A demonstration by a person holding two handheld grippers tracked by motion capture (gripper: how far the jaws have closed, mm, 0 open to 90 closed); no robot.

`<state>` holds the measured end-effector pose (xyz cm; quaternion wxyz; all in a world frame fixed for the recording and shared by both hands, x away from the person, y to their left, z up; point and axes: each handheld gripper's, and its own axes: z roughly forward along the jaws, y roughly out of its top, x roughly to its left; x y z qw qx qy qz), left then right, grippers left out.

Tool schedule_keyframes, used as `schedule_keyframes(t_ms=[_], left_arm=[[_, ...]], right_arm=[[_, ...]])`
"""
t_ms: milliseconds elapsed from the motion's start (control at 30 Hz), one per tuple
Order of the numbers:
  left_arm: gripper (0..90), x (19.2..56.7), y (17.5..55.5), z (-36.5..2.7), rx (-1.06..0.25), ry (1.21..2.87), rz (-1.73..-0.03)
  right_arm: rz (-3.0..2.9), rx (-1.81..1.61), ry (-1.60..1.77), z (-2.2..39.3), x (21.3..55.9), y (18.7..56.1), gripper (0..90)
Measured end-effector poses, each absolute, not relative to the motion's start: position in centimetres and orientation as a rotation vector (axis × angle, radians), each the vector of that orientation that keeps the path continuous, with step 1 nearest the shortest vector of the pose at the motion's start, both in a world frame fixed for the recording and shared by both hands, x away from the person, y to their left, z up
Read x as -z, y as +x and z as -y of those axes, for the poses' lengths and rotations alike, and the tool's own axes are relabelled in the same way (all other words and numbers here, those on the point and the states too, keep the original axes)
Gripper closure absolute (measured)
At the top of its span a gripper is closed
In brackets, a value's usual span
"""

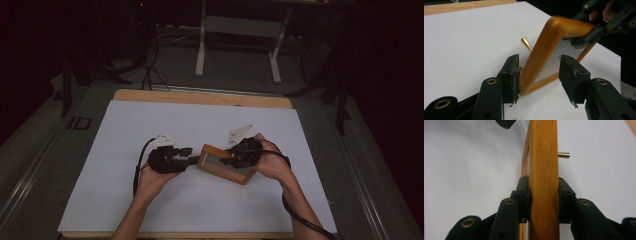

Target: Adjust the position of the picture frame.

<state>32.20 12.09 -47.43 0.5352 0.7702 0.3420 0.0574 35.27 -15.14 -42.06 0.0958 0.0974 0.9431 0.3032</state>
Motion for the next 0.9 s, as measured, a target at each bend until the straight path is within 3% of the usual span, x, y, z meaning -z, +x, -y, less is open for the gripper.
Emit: schedule_keyframes(t_ms=[533,900], left_arm=[[40.9,49.2,33.0,-13.3,-0.033,1.756,-0.875],[41.6,50.9,33.7,-11.6,0.093,1.762,-0.810]], right_arm=[[-2.625,-1.285,0.380,16.9,40.3,34.8,69.4],[-2.591,-1.432,0.337,16.1,39.7,34.3,69.4]])
